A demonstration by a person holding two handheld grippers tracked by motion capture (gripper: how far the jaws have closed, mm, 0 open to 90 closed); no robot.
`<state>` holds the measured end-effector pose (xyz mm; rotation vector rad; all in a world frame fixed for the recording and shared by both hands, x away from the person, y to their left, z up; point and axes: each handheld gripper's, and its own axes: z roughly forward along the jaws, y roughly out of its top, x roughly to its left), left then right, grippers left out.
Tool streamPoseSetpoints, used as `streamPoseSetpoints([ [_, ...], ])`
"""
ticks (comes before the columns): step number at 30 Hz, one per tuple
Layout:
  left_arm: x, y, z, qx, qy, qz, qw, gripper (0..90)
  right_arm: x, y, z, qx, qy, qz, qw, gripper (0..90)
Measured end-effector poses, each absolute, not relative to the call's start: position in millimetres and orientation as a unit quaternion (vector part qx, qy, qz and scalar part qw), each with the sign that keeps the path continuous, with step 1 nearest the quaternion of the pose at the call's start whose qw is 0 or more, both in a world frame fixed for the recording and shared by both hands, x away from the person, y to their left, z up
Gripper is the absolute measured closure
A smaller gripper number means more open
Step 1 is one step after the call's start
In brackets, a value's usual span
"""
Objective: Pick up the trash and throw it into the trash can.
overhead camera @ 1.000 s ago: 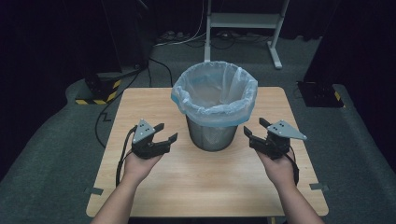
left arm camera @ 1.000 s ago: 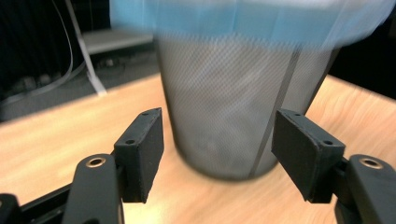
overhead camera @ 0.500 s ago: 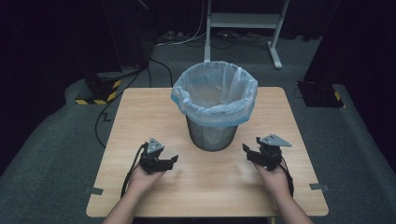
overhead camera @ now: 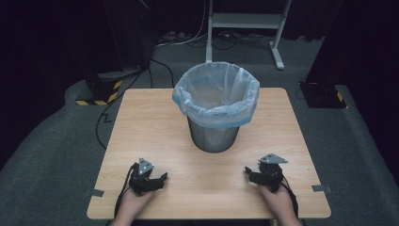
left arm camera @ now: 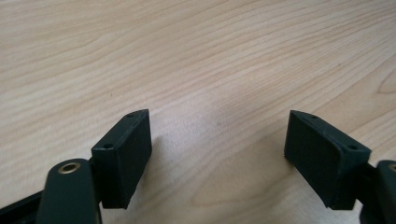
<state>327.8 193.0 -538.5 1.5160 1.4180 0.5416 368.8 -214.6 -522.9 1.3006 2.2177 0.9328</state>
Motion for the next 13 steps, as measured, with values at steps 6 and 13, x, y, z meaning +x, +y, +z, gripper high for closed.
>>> streamPoseSetpoints([
  [6, 326.3, 192.5, -538.1, 0.634, 0.571, 0.216, 0.474, 24.4, 368.4, -212.3, -522.9, 0.465, 0.795, 0.333, 0.202, 28.5],
  [13, 326.2, 192.6, -538.0, 0.632, 0.571, 0.213, 0.478, 24.8, 368.4, -212.2, -522.9, 0.465, 0.795, 0.334, 0.202, 28.5],
])
